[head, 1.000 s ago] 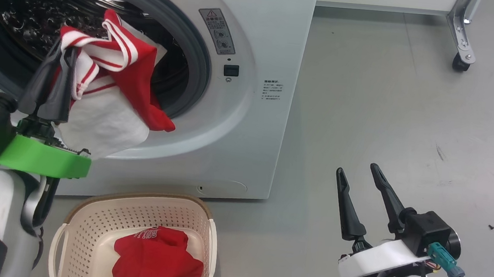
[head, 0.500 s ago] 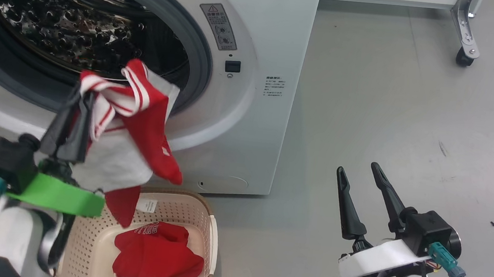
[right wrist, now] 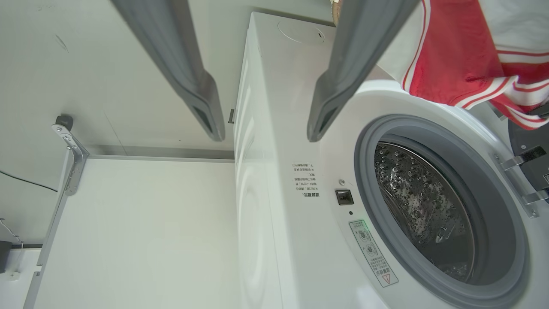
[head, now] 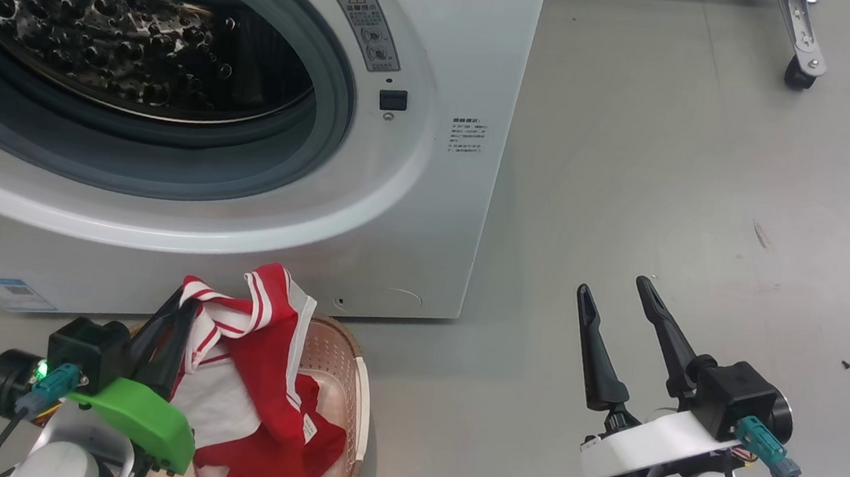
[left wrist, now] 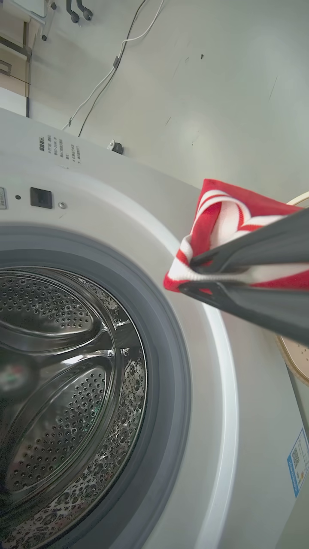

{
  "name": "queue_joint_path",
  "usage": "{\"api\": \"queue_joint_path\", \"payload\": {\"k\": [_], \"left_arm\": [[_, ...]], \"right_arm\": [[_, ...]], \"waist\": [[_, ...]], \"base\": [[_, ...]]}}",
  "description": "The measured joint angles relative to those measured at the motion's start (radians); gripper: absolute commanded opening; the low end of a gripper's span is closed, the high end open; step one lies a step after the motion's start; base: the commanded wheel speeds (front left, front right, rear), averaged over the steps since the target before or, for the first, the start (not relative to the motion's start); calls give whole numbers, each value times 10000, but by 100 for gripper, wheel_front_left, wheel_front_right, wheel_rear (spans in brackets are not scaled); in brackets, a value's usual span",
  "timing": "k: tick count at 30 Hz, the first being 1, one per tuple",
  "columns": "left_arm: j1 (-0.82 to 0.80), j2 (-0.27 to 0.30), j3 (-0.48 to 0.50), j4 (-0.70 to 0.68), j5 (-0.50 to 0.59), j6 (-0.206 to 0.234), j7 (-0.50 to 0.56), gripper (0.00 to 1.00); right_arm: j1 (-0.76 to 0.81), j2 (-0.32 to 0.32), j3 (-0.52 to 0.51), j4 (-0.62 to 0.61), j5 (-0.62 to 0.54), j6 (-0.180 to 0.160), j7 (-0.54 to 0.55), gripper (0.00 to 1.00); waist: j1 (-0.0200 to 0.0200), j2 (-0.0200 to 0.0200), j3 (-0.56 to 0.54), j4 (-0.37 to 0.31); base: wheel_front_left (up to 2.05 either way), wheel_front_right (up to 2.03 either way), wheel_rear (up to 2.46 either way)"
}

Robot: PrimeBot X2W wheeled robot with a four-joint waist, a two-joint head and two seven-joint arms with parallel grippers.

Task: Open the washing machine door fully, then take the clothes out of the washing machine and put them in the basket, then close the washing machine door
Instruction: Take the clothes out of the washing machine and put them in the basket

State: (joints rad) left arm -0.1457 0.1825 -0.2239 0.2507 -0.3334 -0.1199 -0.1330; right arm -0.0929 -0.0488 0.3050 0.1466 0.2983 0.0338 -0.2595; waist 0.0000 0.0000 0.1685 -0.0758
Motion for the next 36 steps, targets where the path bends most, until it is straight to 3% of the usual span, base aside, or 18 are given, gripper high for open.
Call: {"api": "queue_joint_path", "payload": {"k": [17,36], "left_arm": [[-90,19,-318,1183,-102,-4,715,0],[-1384,59,-255,3210,-334,-12,1473,0]], "right_arm": [[-291,2,167,-228,-21,-8,0,100],[-854,0,-100,-470,-466,-105,0,100]], "waist": [[0,0,1057,-287],[0,0,2529,-594]], "base": [[0,0,0],[0,0,0]]}}
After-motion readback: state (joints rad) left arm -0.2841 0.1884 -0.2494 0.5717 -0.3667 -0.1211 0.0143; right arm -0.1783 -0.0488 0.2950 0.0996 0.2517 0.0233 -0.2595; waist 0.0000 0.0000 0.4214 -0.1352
